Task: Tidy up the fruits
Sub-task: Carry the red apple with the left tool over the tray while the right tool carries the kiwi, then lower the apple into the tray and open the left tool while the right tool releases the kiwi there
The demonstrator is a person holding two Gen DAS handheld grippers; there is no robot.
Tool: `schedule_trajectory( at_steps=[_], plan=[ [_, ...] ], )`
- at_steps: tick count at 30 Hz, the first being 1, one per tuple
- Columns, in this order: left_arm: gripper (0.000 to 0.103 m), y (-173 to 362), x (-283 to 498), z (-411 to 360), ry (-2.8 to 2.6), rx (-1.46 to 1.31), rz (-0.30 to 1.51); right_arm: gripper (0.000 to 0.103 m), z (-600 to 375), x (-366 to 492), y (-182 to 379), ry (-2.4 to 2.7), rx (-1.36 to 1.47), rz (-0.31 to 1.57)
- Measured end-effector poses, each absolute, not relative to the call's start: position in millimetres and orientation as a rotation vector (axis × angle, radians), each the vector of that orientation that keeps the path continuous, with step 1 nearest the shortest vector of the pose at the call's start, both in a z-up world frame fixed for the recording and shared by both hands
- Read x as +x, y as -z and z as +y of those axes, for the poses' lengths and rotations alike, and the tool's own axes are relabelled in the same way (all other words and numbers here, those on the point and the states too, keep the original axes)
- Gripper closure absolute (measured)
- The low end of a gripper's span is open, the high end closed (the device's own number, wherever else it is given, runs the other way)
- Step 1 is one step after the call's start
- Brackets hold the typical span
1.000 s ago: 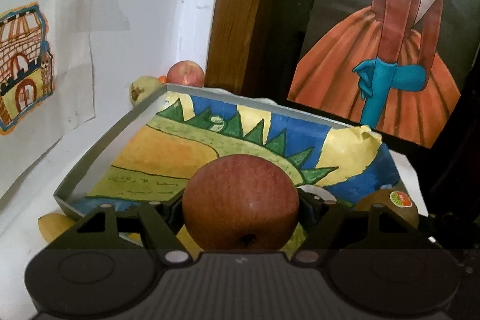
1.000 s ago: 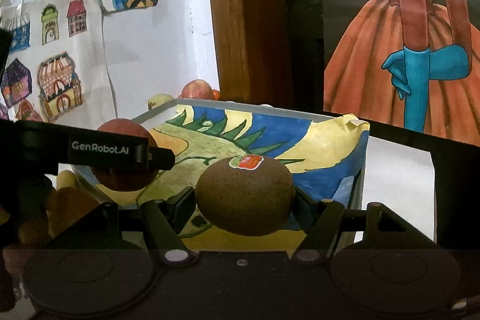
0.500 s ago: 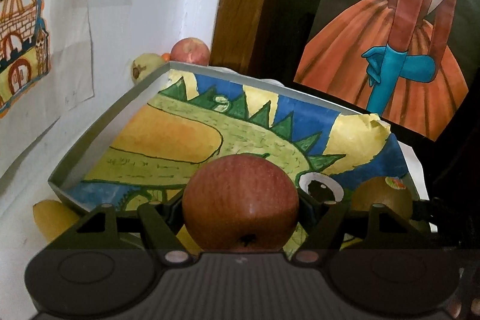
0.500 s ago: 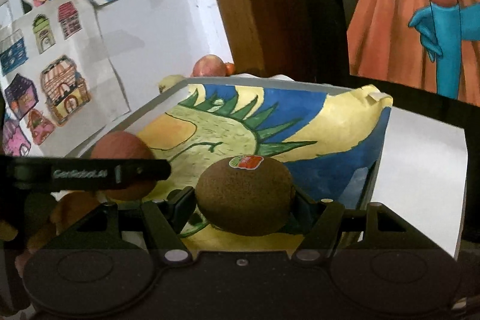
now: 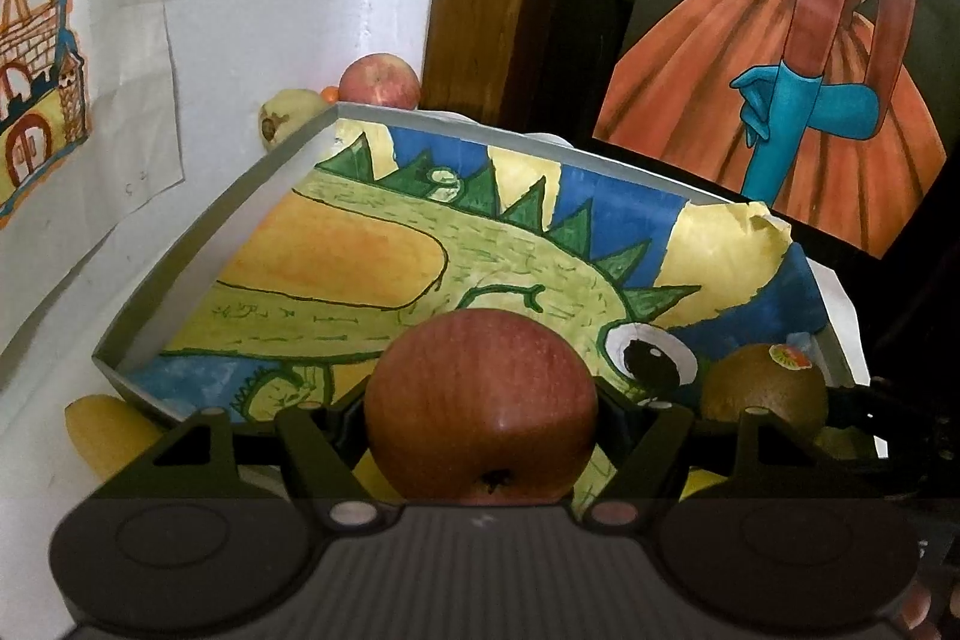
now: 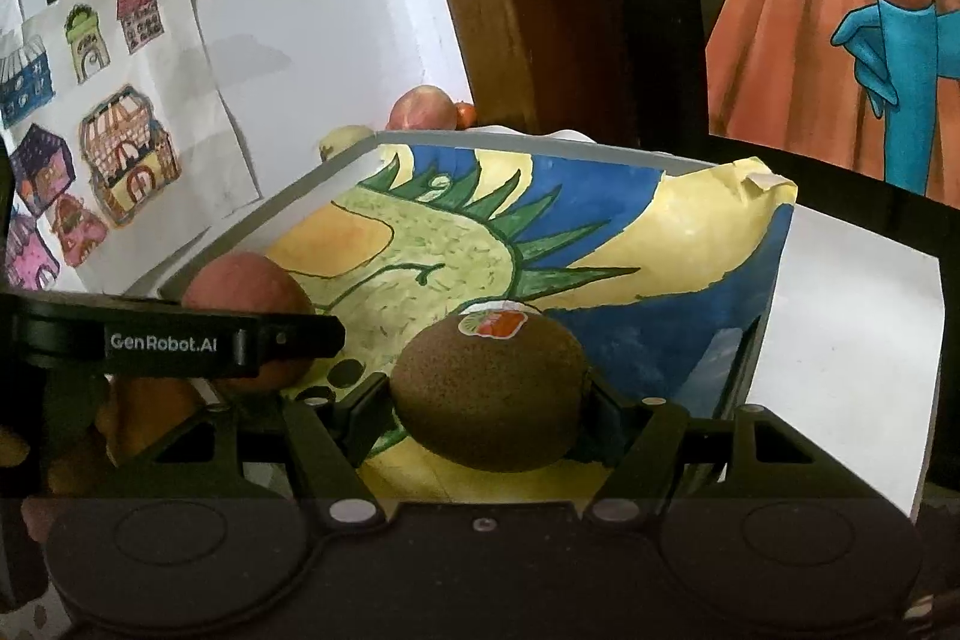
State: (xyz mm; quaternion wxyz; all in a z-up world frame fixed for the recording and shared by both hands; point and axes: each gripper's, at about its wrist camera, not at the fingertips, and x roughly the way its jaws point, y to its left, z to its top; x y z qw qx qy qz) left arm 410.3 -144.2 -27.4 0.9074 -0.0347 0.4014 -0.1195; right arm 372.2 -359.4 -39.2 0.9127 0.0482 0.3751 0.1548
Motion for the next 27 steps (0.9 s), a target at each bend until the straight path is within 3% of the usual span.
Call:
schedule_trajectory(
  at_steps=[11,21,27],
  plan=[
    [0.028,29.1,412.6,-143.1,0.251,-0.083,0.848,0.033,-360.4,377.8,24.9,-0.350,0.052,0.748],
    [0.025,22.1,403.9,-144.6,0.279,-0.057,0.783,0.022,-372.6,355.3,5.9,-0.325,0.052,0.660],
    [0.017,13.6,392.0,-136.0,0.279,-0.089,0.739,0.016,-378.1,329.3,-10.9,-0.285,0.070,0.585]
  ],
)
